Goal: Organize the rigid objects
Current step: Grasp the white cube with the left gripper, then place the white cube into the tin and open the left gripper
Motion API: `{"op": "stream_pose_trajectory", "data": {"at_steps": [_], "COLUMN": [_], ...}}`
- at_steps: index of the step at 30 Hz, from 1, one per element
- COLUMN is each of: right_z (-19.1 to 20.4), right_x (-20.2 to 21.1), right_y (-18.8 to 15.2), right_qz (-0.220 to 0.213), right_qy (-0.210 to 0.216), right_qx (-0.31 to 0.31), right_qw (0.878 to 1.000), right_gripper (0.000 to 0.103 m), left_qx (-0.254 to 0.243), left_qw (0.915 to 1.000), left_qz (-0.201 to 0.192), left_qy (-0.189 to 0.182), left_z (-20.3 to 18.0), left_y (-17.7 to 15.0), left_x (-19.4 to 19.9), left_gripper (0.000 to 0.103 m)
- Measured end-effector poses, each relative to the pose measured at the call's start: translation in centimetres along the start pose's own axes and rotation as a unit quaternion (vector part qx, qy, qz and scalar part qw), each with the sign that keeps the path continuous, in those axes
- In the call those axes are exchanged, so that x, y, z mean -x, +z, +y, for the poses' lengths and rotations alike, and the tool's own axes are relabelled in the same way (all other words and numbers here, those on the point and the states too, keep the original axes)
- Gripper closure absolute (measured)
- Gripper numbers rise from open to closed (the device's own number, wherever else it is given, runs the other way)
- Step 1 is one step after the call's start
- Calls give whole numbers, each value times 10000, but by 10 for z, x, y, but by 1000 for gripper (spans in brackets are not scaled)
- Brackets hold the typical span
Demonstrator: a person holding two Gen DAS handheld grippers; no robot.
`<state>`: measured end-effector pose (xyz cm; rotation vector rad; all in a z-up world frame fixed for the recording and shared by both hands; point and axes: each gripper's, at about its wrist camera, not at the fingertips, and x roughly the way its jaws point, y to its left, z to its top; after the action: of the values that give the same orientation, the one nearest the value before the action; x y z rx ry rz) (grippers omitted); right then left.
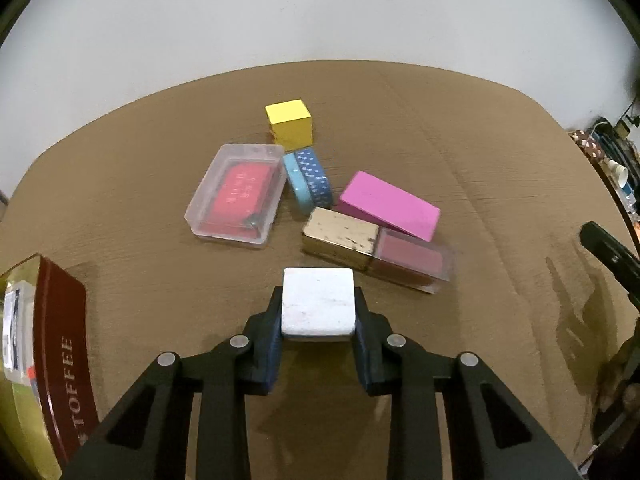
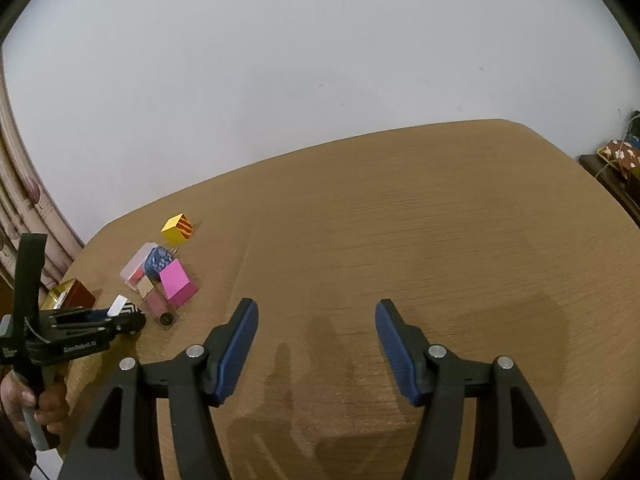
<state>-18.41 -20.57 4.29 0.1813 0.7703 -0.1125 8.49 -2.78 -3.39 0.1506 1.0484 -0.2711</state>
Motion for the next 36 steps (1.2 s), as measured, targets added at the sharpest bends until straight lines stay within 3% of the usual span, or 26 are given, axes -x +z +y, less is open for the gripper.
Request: {"op": "stream_pose_trajectory", "data": {"at_steps": [4, 7, 10, 14, 17, 23, 30, 36], "right_z": [-3, -4, -5, -6, -5, -5, -5, -7], "right_x": [1, 2, 0, -5, -8, -14, -22, -26], "right_y": [1, 2, 3, 7, 8, 10, 9, 9], "right_qz": [24, 39, 71, 139, 192, 302, 431, 464], "right_qy": [1, 4, -7, -19, -59, -101, -127, -138], "right_qx": [-39, -36, -31, 34, 56, 103, 166, 180], "right_qw": [10000, 10000, 10000, 9999, 9998, 9994, 9989, 9987], "right_gripper": [40, 40, 40, 37, 37, 37, 37, 37], "left_qx": [104, 192, 560, 921, 915, 1232, 1205, 1009], "left_qw": [9997, 9992, 9974, 9890, 9821, 9743, 9722, 9700], "left_qz": [-204, -331, -269, 48, 382, 674, 650, 541], "left_qy": [-90, 93, 354, 1158, 1602, 1762, 1899, 2144], "left_z": [-8, 4, 44, 124, 175, 237, 250, 245], "left_y": [-17, -35, -51, -71, -84, -103, -102, -102], "left_x": [39, 86, 126, 153, 138, 101, 86, 88], "left_gripper": [77, 76, 76, 76, 76, 76, 76, 68]}}
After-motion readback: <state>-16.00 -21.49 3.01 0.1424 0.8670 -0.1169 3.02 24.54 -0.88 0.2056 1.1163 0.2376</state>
